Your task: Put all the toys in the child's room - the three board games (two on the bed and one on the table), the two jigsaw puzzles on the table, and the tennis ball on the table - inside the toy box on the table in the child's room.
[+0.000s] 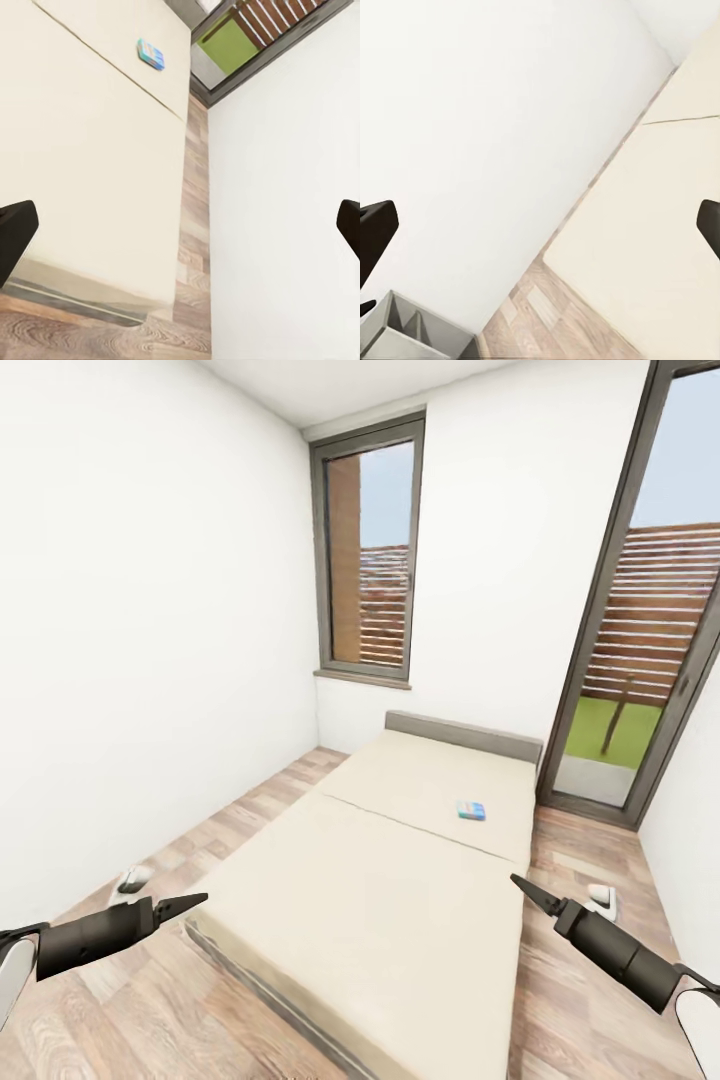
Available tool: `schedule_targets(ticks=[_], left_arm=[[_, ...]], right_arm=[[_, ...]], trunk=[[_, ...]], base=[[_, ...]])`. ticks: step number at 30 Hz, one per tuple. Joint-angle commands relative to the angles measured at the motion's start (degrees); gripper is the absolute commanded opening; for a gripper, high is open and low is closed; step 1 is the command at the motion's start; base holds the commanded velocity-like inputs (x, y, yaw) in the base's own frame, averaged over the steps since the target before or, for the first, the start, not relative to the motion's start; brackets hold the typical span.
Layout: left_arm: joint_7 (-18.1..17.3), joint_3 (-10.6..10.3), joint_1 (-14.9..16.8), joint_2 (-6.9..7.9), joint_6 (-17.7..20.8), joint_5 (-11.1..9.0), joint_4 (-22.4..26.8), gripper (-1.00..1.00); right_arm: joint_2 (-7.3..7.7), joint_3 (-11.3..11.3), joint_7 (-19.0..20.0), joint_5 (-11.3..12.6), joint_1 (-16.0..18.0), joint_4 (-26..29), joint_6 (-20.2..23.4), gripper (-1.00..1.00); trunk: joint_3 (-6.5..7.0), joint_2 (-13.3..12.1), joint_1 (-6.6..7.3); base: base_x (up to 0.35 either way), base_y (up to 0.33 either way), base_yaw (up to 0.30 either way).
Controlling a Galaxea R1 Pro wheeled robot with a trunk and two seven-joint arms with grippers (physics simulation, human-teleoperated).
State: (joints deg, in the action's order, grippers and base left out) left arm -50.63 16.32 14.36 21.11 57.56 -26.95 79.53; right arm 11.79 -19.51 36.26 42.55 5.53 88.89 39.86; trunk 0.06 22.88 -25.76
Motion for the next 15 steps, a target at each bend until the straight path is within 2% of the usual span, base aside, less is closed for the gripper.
schedule_targets(ticks=[1,7,15], left_arm=[[-0.3,0.0,0.1,-0.01,0.2,0.1,0.0,1.0],[-0.3,0.0,0.1,-0.01,0.3,0.1,0.0,1.0],[-0.3,0.0,0.1,-0.01,0.3,0.1,0.0,1.0]], right_arm=[[0.0,-0.1,0.0,0.3,0.0,0.0,0.4,1.0],[-0.07,0.0,0.0,0.3,0.0,0.0,0.4,1.0],[0.2,1.6,-0.1,0.2,0.1,0.0,0.3,1.0]], trunk=[[-0.02,0.0,-0.02],[-0.02,0.0,-0.02],[-0.02,0.0,-0.02]], base=[[-0.005,-0.001,0.291],[-0.048,0.0,0.291],[-0.02,0.0,0.291]])
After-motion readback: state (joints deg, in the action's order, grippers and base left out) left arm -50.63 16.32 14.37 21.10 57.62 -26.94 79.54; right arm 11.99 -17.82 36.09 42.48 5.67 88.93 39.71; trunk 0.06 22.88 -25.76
